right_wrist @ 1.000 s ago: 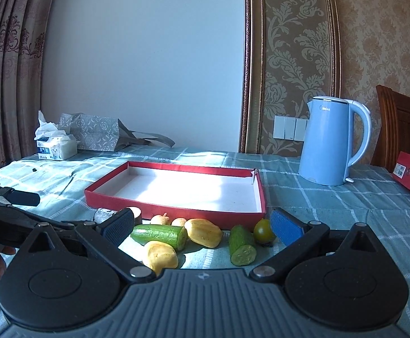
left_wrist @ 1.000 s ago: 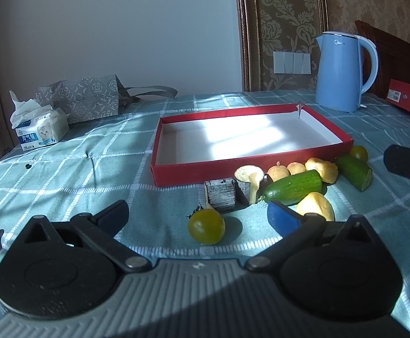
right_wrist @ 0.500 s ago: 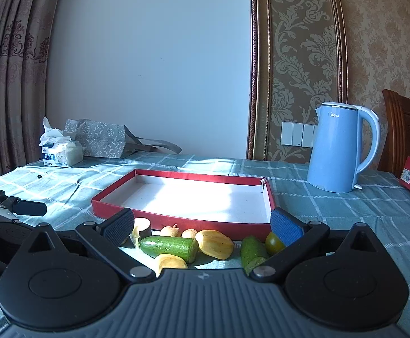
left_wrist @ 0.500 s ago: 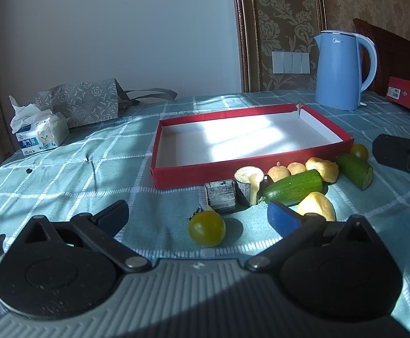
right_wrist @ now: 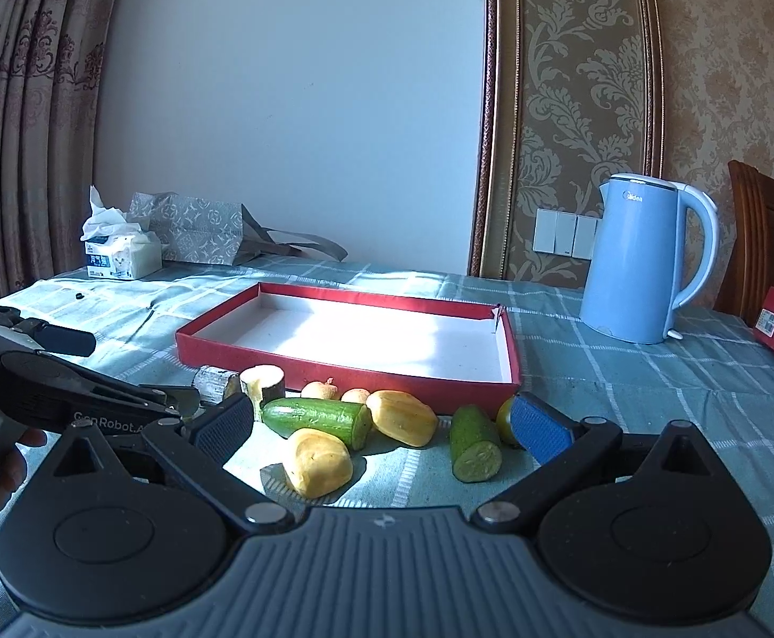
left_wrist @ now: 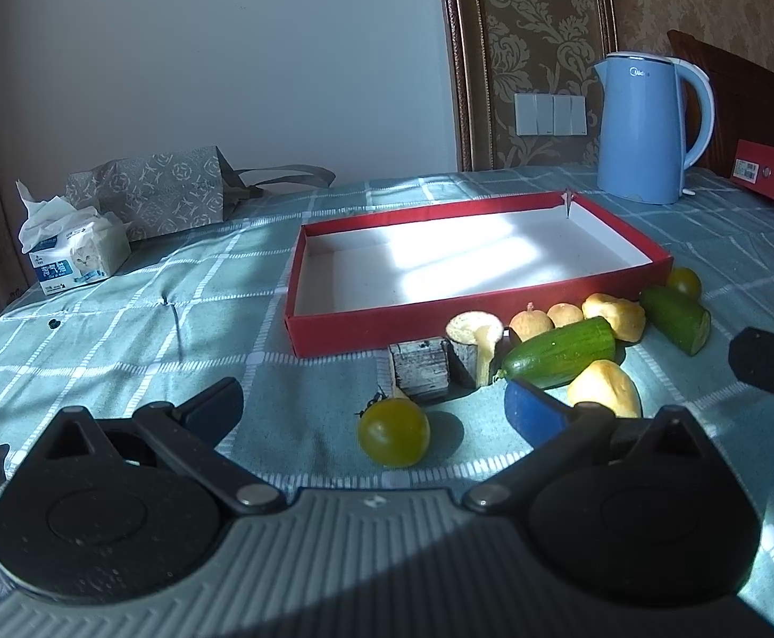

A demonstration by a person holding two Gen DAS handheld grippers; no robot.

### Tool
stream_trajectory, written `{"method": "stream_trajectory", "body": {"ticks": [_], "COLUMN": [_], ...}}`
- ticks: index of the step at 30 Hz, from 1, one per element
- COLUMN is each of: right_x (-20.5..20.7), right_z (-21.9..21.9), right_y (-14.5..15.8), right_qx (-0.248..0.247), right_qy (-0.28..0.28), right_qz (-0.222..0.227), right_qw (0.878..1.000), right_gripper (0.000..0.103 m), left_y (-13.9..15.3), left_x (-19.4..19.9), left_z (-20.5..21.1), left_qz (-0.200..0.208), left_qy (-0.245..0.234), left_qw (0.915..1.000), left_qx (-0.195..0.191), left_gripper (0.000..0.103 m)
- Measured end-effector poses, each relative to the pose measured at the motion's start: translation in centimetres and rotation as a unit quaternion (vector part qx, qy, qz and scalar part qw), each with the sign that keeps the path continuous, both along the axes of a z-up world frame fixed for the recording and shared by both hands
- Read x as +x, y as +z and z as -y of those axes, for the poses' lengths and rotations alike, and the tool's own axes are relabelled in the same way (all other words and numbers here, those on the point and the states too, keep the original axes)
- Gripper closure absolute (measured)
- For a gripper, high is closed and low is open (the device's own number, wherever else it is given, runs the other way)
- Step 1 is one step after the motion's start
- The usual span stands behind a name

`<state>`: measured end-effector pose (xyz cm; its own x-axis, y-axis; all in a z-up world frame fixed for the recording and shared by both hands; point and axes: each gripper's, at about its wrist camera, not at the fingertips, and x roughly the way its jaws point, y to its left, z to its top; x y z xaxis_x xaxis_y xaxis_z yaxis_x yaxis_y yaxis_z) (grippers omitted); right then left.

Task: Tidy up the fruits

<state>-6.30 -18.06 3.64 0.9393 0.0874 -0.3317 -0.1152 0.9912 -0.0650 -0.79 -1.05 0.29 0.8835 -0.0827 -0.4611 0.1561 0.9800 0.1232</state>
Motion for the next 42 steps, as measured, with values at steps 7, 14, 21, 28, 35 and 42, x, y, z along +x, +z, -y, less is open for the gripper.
{"method": "stream_trajectory", "body": {"ticks": [7,14,21,28,35,42], "right_x": [0.0,0.0,0.0,0.0,0.1,0.1], "right_z": [0.2,0.2,0.0,-0.1,-0.3,-0.3], "right_y": [-0.1,-0.1,-0.4,-0.6,-0.6,-0.7], "right_qx": [0.001,0.001,-0.010,-0.015,-0.018,-0.019], "right_qy": [-0.002,-0.002,-0.005,-0.004,-0.003,-0.003], "right_qz": [-0.001,-0.003,0.000,0.000,-0.001,-0.001], "right_qw": [1.000,1.000,1.000,1.000,1.000,1.000], "right_gripper": [0.000,0.000,0.000,0.000,0.000,0.000], "left_y": [-0.4,-0.7,-1.0,-0.9,-1.2,-1.7], "left_x": [0.2,0.6,0.9,1.3,1.4,2.2], "left_z": [-0.3,-0.3,-0.5,-1.1,-1.0,-0.9], "left_qz": [-0.001,-0.011,-0.015,-0.021,-0.029,-0.042], "left_qy": [0.003,-0.003,0.008,0.015,0.012,0.014], "left_qw": [1.0000,0.9999,0.9998,0.9995,0.9992,0.9986], "left_qx": [0.004,-0.002,-0.008,-0.019,-0.025,-0.028], "left_gripper": [0.000,0.000,0.000,0.010,0.011,0.012]}}
